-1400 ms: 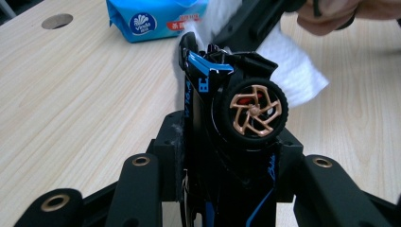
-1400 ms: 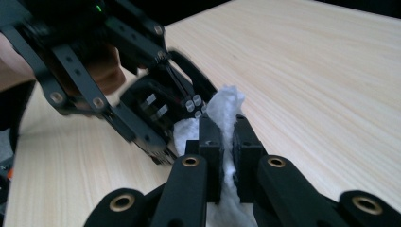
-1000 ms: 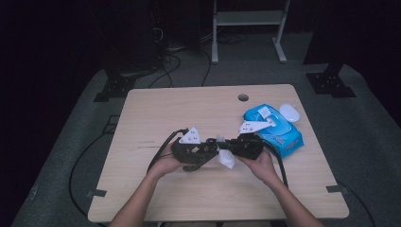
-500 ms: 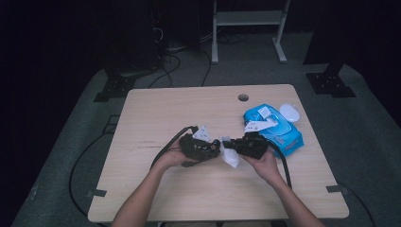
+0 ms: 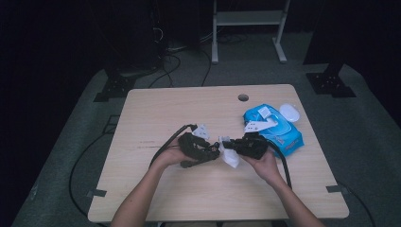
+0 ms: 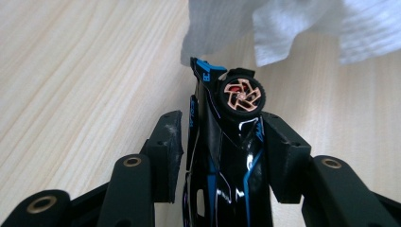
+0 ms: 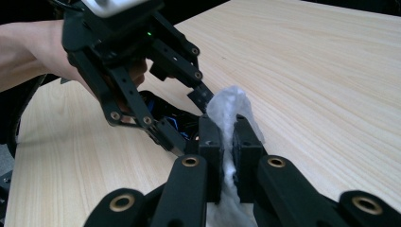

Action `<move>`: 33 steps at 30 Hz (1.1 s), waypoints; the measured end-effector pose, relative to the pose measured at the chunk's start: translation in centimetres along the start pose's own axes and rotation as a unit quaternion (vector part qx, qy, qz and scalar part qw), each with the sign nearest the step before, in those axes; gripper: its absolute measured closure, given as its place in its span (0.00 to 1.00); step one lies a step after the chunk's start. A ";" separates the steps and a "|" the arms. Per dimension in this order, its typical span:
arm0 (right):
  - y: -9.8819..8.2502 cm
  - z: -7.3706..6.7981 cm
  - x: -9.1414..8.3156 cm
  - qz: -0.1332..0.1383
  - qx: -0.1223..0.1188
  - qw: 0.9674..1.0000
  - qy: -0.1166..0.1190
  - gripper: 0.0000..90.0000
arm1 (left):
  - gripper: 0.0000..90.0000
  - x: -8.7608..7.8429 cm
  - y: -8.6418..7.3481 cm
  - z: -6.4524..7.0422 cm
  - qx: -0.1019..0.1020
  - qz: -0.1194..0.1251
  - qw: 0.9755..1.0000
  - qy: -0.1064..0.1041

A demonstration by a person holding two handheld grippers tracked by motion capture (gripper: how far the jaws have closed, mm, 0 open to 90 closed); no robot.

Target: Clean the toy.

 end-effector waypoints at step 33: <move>0.2 -1.7 1.0 -0.016 -0.020 1.000 0.016 0.94 | 0.47 -3.5 -2.4 0.8 -0.027 0.097 0.995 0.022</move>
Point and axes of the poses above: each handheld gripper's, and its own axes: x roughly forward along the jaws, y roughly out of its top, z roughly to its right, the point moved 6 cm from there along x, roughly forward along the jaws, and after that the axes turned 12 degrees about -y, right-handed, at the moved point
